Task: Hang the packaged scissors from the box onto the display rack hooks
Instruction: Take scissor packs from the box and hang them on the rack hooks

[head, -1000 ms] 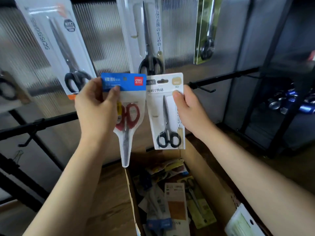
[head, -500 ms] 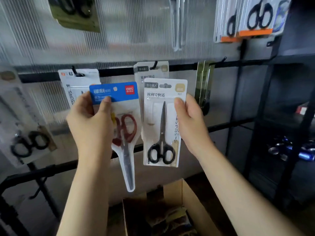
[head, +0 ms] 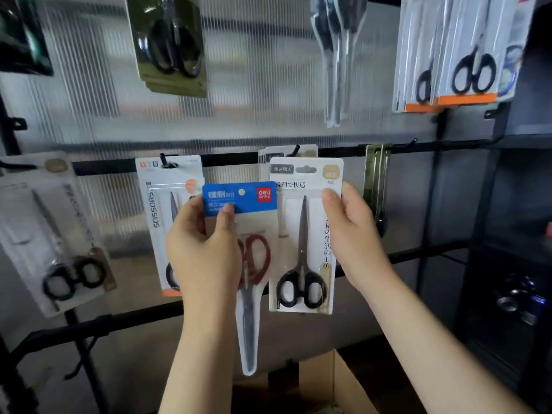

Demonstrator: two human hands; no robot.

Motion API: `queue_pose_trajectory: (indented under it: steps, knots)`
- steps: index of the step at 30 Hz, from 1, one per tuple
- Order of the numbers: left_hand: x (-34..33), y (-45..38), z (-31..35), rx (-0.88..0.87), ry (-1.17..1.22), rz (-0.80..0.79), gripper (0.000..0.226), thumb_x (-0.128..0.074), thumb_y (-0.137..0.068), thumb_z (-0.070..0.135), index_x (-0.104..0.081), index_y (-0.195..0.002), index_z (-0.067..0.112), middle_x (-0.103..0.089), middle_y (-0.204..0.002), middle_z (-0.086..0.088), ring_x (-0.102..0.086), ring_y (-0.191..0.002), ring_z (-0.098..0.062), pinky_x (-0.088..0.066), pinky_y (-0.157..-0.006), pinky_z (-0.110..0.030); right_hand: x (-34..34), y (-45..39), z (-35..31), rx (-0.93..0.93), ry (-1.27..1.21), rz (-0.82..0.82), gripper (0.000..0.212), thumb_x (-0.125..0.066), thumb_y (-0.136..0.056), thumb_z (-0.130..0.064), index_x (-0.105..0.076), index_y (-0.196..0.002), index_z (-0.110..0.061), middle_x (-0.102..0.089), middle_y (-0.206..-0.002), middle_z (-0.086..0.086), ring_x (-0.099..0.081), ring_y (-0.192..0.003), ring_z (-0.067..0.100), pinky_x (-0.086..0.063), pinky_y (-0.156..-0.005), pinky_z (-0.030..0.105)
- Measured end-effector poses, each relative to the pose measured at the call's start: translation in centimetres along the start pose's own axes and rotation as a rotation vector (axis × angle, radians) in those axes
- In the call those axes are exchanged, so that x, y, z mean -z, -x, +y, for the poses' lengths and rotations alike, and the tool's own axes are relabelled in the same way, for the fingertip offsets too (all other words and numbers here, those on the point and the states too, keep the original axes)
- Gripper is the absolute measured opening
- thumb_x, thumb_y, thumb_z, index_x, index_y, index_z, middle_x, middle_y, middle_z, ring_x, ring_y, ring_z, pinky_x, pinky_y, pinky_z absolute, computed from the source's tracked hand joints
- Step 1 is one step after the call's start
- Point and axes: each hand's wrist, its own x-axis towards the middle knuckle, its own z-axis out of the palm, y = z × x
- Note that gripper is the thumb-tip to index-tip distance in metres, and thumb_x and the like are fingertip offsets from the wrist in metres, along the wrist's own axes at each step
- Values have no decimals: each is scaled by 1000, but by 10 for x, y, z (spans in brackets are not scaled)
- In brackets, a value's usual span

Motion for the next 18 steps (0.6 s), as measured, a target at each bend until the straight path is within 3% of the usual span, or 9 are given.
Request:
queue_pose_trajectory:
  steps: [3, 6, 8, 11, 14, 18]
  knots:
    - [13, -5, 0, 5, -28, 36, 12, -63, -89, 15, -66, -96, 25, -71, -89, 6, -68, -85, -9, -57, -81, -39, -16, 3, -6, 1, -35, -54, 24, -42, -100, -25, -52, -106, -4, -55, -109, 24, -50, -97, 36, -47, -77, 35]
    - [34, -14, 4, -4, -50, 76, 13, -63, -89, 16, -66, -101, 21, -72, -92, 4, -69, -88, -11, -56, -84, -43, -43, 8, -11, 6, -61, -136, 20, -42, -100, -25, -56, -106, -11, -62, -101, 12, -56, -87, 23, -45, -77, 25]
    - [51, -20, 6, -23, -76, 99, 13, -62, -90, 16, -66, -101, 21, -72, -92, 4, -69, -87, -11, -56, -83, -43, -65, 10, -14, 19, -64, -191, 21, -43, -100, -26, -56, -106, -11, -61, -97, 12, -55, -81, 19, -45, -77, 26]
    - [79, -32, 11, -55, -115, 154, 13, -62, -90, 17, -66, -98, 26, -72, -89, 6, -69, -83, -9, -58, -79, -41, -101, 12, -24, 52, -77, -249, 24, -44, -99, -27, -56, -100, -6, -56, -84, 16, -45, -68, 12, -38, -63, 24]
    - [111, -44, 18, -112, -151, 212, 15, -61, -90, 18, -65, -101, 27, -71, -88, 8, -69, -80, -6, -58, -72, -32, -139, 15, -39, 91, -149, -313, 18, -46, -98, -24, -55, -86, -14, -45, -61, -10, -38, -57, 1, -32, -55, 16]
    - [153, -56, 22, -212, -288, 292, 15, -59, -91, 16, -61, -102, 26, -68, -89, 9, -67, -79, -9, -55, -69, -31, -189, 19, -60, 163, -170, -390, 22, -47, -98, -23, -55, -80, -13, -43, -58, -13, -38, -54, 0, -31, -53, 13]
